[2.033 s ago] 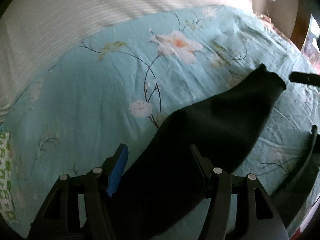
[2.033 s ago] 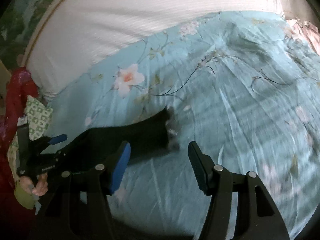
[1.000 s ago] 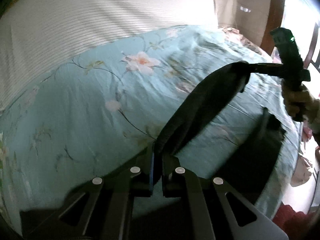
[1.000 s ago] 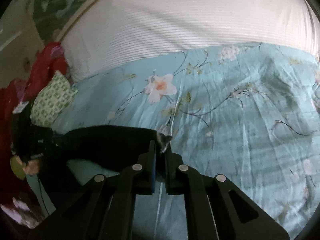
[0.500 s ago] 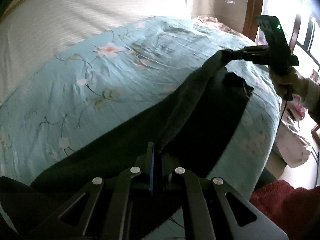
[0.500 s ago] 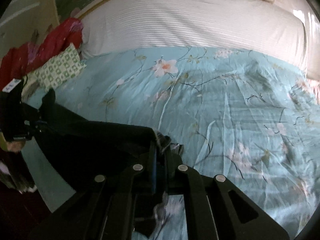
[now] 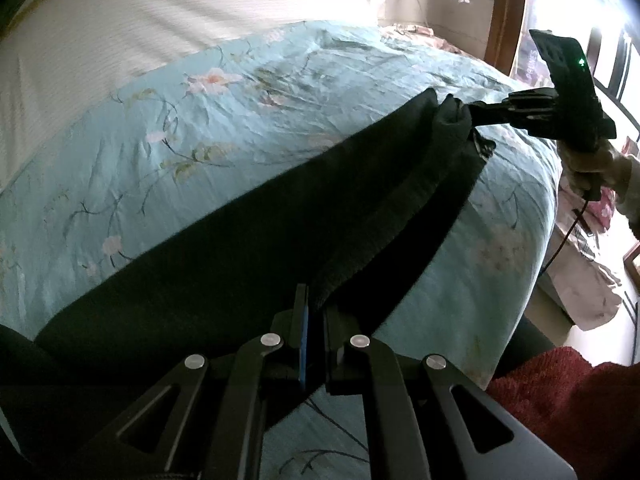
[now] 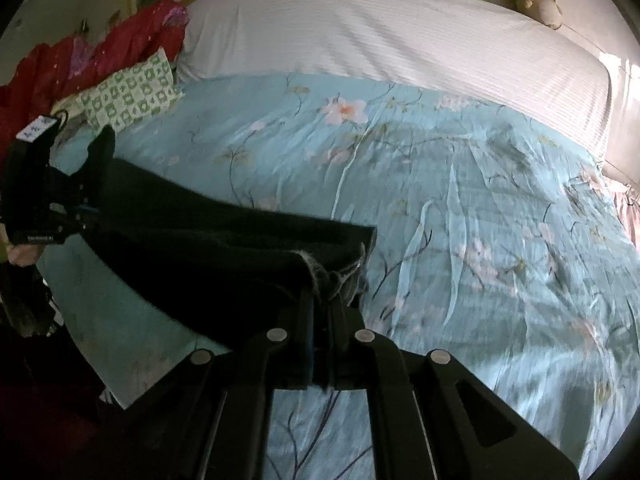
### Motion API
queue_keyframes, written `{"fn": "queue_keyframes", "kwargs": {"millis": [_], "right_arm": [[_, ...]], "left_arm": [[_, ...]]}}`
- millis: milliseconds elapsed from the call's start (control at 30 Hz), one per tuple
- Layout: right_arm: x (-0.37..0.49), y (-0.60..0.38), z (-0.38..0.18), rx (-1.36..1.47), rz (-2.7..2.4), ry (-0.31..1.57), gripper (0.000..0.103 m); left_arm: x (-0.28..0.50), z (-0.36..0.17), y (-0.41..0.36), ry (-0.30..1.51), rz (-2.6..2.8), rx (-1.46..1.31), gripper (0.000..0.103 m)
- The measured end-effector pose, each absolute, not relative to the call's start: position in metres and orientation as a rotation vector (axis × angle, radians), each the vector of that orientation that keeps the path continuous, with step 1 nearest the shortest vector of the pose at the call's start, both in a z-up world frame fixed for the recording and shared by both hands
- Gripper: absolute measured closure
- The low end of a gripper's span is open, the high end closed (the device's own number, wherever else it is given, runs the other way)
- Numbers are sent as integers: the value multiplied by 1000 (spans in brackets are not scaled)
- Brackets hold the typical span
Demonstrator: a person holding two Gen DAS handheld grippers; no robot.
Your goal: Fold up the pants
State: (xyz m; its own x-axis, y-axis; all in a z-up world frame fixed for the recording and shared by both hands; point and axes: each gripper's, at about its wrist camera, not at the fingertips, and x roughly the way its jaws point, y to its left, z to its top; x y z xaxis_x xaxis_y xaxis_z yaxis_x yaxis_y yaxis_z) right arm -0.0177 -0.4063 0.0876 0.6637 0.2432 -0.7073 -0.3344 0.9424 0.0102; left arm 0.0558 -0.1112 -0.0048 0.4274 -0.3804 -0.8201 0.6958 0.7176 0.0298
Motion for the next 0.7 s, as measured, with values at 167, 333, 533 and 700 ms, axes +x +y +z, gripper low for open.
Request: {"fn": "queue_keyframes", "kwargs": {"millis": [167, 333, 533, 700], "right_arm": [[-21, -403, 67, -133, 303, 834, 98], [-21, -405, 63, -87, 267, 861, 93], [-38, -400, 78, -111, 190, 853, 48], [-58, -397, 103, -57, 177, 765, 45]], "left_arm": [[57, -25, -115, 950, -687, 412, 98], [59, -28, -113, 976, -671, 375, 90], [54, -18, -90, 978, -614, 258, 58], [51, -9, -54, 992, -517, 126, 46]]}}
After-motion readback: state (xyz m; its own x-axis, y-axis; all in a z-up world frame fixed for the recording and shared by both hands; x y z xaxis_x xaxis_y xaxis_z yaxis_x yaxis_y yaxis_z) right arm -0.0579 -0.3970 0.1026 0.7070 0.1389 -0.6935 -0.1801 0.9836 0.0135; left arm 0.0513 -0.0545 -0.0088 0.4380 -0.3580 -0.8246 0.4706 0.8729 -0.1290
